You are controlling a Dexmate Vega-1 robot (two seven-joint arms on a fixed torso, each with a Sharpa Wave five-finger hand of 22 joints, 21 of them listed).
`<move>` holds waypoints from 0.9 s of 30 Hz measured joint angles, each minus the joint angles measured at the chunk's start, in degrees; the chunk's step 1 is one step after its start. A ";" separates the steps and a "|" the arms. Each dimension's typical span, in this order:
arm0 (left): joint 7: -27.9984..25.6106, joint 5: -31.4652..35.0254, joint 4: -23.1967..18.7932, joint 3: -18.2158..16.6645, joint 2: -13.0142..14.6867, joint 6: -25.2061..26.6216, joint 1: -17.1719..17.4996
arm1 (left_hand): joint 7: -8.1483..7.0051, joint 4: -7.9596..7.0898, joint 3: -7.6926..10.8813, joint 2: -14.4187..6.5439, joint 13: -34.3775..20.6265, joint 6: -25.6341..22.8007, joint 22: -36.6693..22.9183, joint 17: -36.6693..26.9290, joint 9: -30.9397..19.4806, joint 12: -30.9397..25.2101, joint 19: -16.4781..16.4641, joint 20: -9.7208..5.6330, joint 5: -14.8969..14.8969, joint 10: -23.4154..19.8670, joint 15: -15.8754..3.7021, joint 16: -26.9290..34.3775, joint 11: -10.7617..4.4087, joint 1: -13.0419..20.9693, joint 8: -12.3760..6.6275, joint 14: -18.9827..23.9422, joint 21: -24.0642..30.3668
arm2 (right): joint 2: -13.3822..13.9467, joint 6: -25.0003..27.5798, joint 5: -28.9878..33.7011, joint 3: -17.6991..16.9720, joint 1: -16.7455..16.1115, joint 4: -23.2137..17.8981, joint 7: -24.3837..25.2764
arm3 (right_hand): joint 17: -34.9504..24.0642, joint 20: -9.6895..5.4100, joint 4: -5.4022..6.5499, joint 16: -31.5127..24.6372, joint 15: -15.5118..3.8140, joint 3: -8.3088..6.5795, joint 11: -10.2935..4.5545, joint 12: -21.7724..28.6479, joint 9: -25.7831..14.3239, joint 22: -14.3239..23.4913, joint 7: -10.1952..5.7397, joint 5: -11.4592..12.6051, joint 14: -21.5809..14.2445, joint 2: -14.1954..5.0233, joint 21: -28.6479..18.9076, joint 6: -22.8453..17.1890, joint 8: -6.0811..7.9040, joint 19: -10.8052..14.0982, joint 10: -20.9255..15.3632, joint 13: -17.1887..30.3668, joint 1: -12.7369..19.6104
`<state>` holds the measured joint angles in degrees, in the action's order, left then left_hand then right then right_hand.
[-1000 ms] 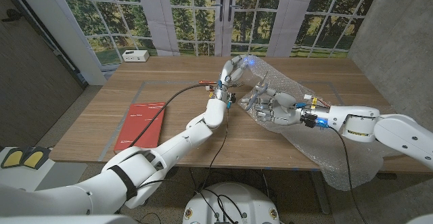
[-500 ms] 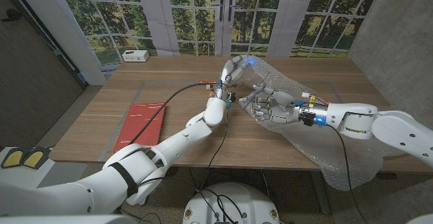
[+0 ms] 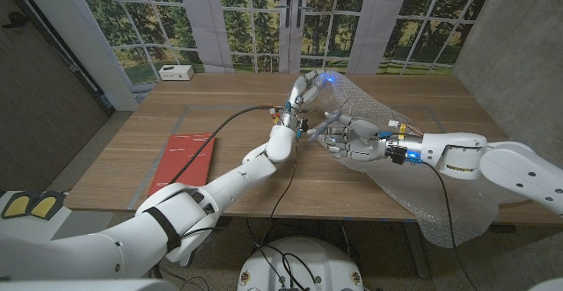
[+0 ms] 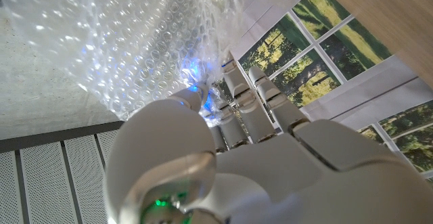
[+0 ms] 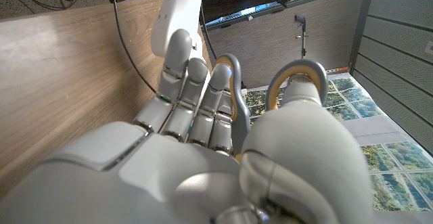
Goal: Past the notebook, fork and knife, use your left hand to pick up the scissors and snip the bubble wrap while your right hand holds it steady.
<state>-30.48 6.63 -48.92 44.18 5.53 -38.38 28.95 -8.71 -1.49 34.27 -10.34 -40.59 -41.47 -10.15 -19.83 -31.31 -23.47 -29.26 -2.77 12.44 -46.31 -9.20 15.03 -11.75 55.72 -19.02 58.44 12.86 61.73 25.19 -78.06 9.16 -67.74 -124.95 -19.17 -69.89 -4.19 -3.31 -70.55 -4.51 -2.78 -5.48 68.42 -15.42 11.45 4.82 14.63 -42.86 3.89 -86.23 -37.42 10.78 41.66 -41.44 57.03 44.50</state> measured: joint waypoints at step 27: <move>-2.20 3.85 6.72 2.96 -1.02 -2.50 -2.08 | -0.23 -1.36 1.55 -0.35 -7.17 2.52 -0.54 -2.39 -6.23 0.65 -19.49 -0.55 1.01 5.69 1.13 -1.85 0.12 -0.88 0.29 -3.18 7.42 | 1.89 -0.76 -0.29 -1.78 -1.20 0.02 -0.87 | 0.25 0.00 0.48 0.45 0.00 0.48 0.10 0.08 1.06 0.00 -0.11 0.00 -0.01 -0.75 0.00 0.11 0.00 0.00 0.10 -0.27 0.30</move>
<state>-32.68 10.47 -42.21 47.14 4.51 -40.88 26.87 -8.94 -2.85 35.82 -10.69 -47.76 -38.95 -10.68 -22.21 -37.54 -22.81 -48.76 -3.33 13.44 -40.62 -8.07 13.18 -11.64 54.84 -18.73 55.26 20.28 63.62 24.43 -78.34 7.38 -68.93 -124.92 -20.03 -69.64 -4.19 -2.83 -70.10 -4.50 -2.30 -5.38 68.50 -14.35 11.45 4.71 14.63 -42.87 3.14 -86.24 -37.31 10.78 41.66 -41.34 56.76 44.80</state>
